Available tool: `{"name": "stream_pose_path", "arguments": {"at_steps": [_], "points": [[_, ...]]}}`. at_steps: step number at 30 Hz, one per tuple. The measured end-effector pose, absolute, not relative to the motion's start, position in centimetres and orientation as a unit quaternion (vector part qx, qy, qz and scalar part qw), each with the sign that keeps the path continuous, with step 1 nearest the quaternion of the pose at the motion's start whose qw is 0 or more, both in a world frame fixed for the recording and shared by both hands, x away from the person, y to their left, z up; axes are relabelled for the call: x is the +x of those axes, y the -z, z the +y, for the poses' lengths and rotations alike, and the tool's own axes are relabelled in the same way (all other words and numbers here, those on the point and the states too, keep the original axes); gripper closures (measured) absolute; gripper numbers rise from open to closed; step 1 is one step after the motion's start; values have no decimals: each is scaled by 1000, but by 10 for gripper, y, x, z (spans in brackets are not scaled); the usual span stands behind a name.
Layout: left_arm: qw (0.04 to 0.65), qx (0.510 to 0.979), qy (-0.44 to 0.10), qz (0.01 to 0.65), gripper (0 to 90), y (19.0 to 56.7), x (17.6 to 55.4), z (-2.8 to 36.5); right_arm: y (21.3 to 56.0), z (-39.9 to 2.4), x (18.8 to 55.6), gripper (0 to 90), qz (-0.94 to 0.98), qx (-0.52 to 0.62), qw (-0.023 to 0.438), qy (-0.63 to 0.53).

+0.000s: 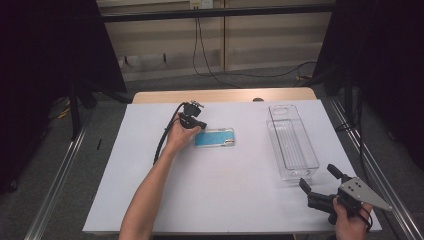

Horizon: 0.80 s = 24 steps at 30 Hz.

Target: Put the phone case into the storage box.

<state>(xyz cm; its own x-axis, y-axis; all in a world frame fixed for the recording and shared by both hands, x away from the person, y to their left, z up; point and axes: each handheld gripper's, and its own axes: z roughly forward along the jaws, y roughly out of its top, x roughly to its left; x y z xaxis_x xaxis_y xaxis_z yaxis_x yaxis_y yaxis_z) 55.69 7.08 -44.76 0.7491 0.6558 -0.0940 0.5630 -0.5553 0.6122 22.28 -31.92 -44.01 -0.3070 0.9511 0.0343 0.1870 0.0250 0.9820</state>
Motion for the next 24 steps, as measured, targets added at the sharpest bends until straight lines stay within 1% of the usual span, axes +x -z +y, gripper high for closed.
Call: {"name": "stream_pose_path", "arguments": {"at_steps": [24], "points": [[312,885,-65,339,900,445,550,72,440,-320,222,0,615,462,366,-523]]}}
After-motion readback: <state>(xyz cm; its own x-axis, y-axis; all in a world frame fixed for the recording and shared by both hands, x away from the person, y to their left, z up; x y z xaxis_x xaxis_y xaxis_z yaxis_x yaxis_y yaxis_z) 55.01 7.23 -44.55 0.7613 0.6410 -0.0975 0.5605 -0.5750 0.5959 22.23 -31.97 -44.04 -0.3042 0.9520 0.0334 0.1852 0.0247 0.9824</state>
